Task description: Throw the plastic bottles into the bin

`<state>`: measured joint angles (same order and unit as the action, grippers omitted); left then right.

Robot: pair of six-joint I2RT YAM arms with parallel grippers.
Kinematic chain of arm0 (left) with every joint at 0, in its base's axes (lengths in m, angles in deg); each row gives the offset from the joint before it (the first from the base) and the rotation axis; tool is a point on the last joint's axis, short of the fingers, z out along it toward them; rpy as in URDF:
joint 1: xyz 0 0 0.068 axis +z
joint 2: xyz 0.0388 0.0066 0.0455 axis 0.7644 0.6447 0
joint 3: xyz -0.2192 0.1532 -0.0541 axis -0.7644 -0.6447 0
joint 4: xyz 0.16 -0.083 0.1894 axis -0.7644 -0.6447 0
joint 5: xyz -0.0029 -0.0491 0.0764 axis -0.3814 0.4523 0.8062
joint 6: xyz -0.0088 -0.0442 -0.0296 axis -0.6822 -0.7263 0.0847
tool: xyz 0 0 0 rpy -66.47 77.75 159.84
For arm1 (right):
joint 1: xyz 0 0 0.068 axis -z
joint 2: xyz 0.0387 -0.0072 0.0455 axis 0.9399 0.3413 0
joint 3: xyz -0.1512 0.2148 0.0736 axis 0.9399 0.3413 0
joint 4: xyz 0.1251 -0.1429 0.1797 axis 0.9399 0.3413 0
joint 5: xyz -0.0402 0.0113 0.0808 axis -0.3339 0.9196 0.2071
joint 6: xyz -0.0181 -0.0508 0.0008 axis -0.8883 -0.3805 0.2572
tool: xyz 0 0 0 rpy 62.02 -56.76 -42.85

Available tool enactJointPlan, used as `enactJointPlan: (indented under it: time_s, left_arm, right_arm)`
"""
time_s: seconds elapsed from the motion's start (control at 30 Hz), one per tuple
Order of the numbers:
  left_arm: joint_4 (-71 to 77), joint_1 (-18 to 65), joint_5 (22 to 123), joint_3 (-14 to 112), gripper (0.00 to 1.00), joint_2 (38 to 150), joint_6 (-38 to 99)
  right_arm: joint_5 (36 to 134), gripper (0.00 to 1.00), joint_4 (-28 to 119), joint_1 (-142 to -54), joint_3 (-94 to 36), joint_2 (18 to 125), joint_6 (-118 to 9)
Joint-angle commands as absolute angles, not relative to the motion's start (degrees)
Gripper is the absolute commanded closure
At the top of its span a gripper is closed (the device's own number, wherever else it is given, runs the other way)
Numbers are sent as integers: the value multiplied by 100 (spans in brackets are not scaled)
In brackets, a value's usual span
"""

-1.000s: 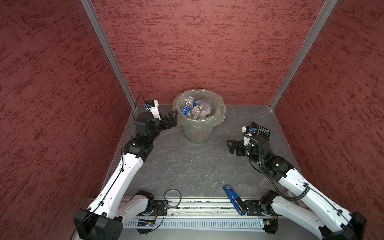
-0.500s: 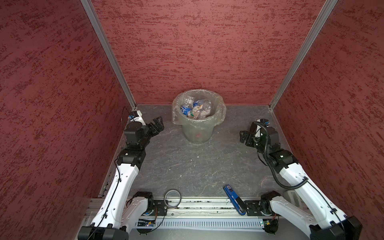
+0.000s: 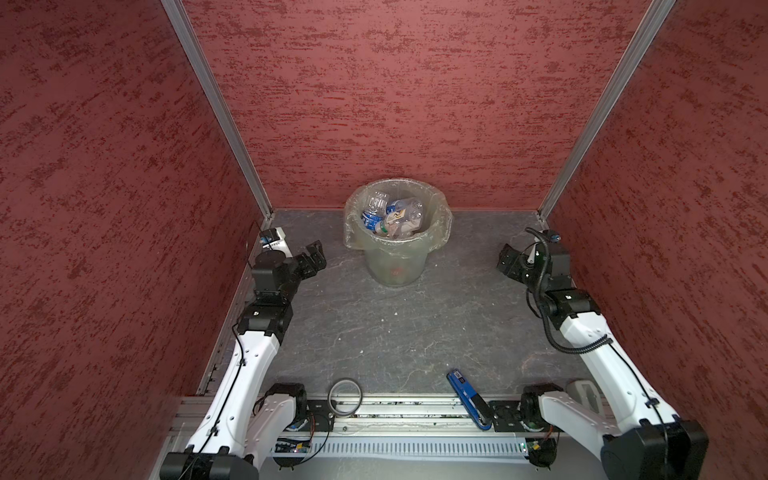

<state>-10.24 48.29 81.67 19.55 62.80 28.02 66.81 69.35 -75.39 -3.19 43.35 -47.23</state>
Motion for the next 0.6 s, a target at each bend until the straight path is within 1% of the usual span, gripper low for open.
enactJointPlan:
  time_s: [0.0, 0.13, 0.23, 0.4, 0.47, 0.53, 0.57]
  left_arm:
    - [-443, 4868, 8117, 1730, 0, 6151, 3216]
    - [-189, 4866, 8184, 1537, 0, 6165, 3555]
    - [186, 4856, 8107, 1286, 1, 6277, 3814]
    - [627, 4879, 8393, 968, 1, 6568, 4098]
    - [760, 4881, 8421, 919, 1, 6708, 4190]
    - [926, 4903, 8468, 805, 1, 6819, 4233]
    - [1061, 4915, 8465, 721, 1, 6854, 4241]
  right_arm:
    - [6333, 1, 6533, -7437, -291, 4405, -4485]
    - [6053, 2, 6243, -7331, -94, 4416, -4525]
    - [5971, 2, 5683, -7309, 270, 4243, -4699]
    - [6161, 1, 5056, -7296, 641, 3994, -5034]
    - [6346, 2, 4788, -7301, 787, 3822, -5205]
    - [6139, 5, 4321, -7295, 1150, 3528, -5178]
    - [6068, 5, 4059, -7303, 1330, 3358, -5215]
